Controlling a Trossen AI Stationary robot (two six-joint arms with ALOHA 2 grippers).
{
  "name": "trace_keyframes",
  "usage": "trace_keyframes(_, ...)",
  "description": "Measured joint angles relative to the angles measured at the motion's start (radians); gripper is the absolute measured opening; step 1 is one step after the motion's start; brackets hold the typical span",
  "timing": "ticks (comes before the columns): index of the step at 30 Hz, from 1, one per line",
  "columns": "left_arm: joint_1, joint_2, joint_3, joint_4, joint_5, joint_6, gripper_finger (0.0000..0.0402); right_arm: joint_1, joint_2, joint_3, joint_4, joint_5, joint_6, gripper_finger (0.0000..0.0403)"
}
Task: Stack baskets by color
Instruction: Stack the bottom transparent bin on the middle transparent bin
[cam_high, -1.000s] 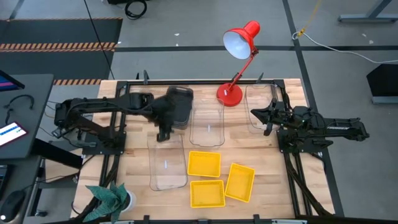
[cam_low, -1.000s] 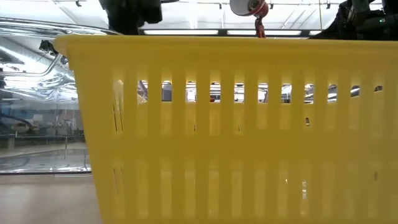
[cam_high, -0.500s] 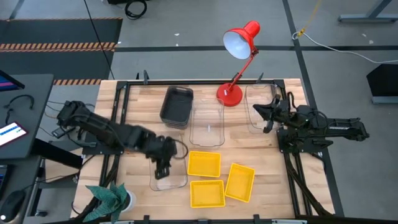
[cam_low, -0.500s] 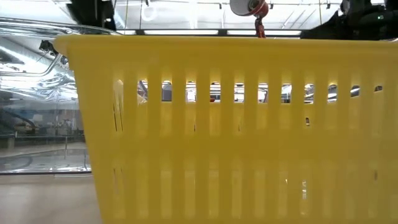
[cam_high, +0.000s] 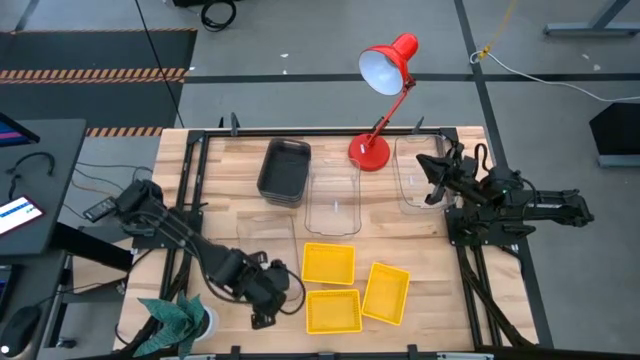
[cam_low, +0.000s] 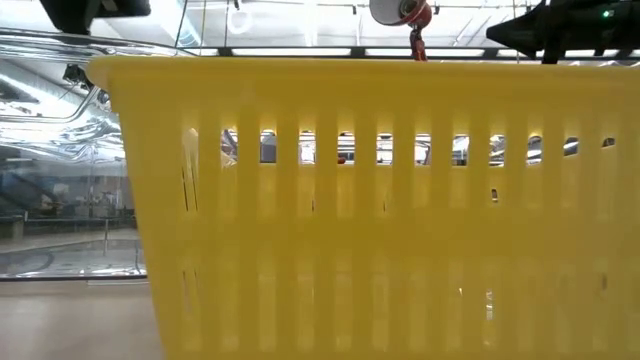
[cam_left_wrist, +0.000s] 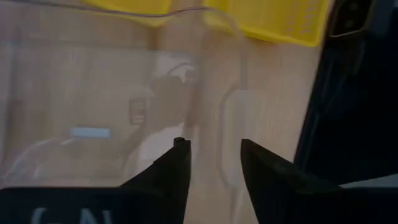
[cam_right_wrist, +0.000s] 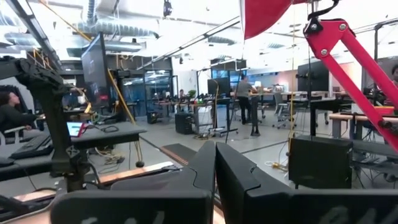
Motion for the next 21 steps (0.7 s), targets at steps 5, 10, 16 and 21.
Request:
trace_keyframes(5, -0.020, 0.038, 0.062, 0.003, -0.013, -0.012, 0.0210, 0.000, 0.000, 0.000, -0.001, 0.000, -0.001, 0.0016)
trace_keyframes(10, -0.025, 0.075, 0.067, -0.011, -0.052, -0.013, 0.0240, 0.000, 0.000, 0.000, -0.005, 0.000, -0.001, 0.0016)
trace_keyframes(16, -0.026, 0.143, 0.067, -0.014, -0.013, -0.008, 0.0228, 0.000, 0.000, 0.000, -0.016, 0.000, 0.003, 0.0016)
trace_keyframes(21, -0.026, 0.210, 0.067, -0.025, 0.035, -0.004, 0.0197, 0.000, 0.000, 0.000, -0.034, 0.000, 0.007, 0.0016)
